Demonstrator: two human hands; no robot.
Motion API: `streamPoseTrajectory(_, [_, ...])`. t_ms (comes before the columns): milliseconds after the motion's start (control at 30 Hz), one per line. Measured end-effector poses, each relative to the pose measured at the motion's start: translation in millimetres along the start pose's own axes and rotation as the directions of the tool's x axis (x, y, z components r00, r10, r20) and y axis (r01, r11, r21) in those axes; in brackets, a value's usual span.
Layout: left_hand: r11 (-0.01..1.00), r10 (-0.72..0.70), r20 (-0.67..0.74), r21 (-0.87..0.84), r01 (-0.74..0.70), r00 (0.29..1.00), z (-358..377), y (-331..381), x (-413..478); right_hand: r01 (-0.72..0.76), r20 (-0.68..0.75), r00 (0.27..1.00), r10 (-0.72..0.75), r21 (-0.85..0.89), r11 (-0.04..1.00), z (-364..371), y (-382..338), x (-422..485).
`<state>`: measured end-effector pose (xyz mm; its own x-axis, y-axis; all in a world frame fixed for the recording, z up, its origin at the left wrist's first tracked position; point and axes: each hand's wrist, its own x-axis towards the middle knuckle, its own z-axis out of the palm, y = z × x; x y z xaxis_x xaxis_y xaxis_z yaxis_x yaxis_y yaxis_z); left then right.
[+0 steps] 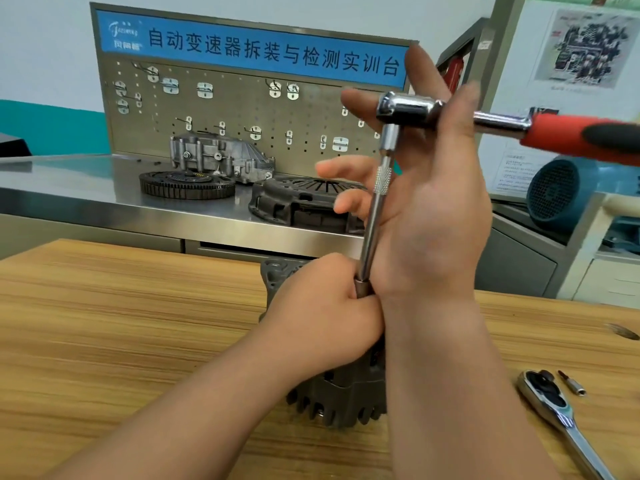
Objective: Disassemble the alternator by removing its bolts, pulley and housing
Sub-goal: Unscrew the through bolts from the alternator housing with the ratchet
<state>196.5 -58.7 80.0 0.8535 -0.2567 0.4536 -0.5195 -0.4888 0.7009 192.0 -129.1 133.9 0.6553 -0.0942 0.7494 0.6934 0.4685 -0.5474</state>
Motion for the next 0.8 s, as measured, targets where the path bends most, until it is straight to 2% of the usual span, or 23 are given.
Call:
streamPoseTrajectory(100, [0.999, 0.049, 0.031, -0.003, -0.049, 0.998, -2, -1, -1, -0.129, 0.019, 0.992, 0.127, 0.116, 0.985, -5, 1, 4])
streamPoseTrajectory(167, [0.998, 0.059, 0.038, -0.028, -0.058, 0.998, -2, -3, -1, -0.125, -0.010, 0.992, 0.127, 0.119, 0.985, -5, 2, 4])
streamPoseTrajectory(233, [0.997, 0.062, 0.035, -0.040, -0.061, 0.997, -1, -3, -1, -0.040, -0.064, 0.997, 0.042, 0.037, 0.999, -4, 2, 2])
streamPoseTrajectory(300, [0.998, 0.045, 0.037, -0.051, -0.043, 0.998, -1, -2, -1, 0.092, -0.090, 0.991, -0.103, -0.117, 0.989, -1, 3, 0])
streamPoseTrajectory(400, [0.998, 0.012, 0.033, -0.065, -0.010, 0.999, -1, 0, -1, 0.330, -0.053, 0.931, -0.361, -0.299, 0.895, 6, 2, -1])
streamPoseTrajectory(467, [0.998, 0.021, 0.008, -0.059, -0.020, 1.000, 0, 0, -2, 0.413, -0.015, 0.896, -0.443, -0.334, 0.847, 10, 2, -2])
streamPoseTrajectory(533, [0.998, 0.036, -0.016, -0.043, -0.036, 0.999, 0, -1, -3, 0.376, -0.030, 0.914, -0.404, -0.307, 0.874, 9, 4, -2])
streamPoseTrajectory(633, [0.999, 0.030, 0.017, -0.020, -0.030, 0.999, -1, -1, -1, 0.199, -0.079, 0.973, -0.215, -0.173, 0.965, 3, 3, -3])
streamPoseTrajectory(800, [0.997, 0.033, 0.095, -0.078, -0.025, 0.995, -4, -7, 0, 0.032, -0.129, 0.991, -0.037, -0.040, 0.999, -3, 6, 1])
